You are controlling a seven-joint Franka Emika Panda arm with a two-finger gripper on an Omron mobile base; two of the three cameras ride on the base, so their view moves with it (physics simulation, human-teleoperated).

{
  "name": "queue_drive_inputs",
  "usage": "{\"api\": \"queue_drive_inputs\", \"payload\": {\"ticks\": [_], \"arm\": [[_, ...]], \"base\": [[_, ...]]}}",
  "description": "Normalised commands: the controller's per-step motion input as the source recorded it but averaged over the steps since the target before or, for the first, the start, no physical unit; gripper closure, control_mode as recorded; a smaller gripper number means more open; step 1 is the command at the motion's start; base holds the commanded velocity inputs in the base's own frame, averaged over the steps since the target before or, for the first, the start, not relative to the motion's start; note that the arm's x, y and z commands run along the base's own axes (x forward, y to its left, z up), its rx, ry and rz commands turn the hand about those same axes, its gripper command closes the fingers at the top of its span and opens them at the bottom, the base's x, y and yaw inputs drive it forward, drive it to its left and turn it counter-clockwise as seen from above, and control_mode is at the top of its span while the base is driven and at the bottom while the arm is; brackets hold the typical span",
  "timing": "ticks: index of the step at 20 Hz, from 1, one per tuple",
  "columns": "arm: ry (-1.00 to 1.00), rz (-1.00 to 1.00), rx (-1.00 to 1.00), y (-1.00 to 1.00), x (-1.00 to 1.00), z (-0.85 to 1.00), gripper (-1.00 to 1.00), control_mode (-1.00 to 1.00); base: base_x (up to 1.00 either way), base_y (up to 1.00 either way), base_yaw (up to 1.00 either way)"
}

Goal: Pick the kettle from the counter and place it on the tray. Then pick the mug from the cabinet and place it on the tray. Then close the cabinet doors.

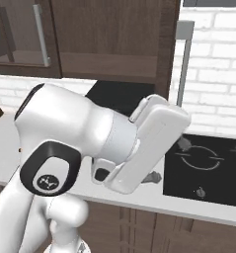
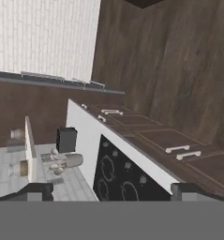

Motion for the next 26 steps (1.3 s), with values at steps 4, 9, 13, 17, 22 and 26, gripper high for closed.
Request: {"api": "queue_drive_inputs", "payload": {"ticks": [4,9,13,17,22,26], "arm": [[0.00,0.00,0.00,-0.14,0.61,0.00,-1.00,-1.00],[0.00,0.00,-0.04,0.01,0.67,-0.01,-1.00,-1.00],[0.01,0.02,-0.13,0.22,0.59,-0.01,-1.00,-1.00],[0.06,0.08,-0.17,0.43,0.58,-0.03,-1.00,-1.00],[0.10,0.17,-0.16,0.62,0.51,-0.02,-1.00,-1.00],[0.06,0.25,-0.09,0.62,0.48,0.00,-1.00,-1.00]], "base": [[0.00,0.00,0.00],[0.00,0.00,0.00],[0.00,0.00,0.00],[0.00,0.00,0.00],[0.00,0.00,0.00],[0.00,0.00,0.00]]}}
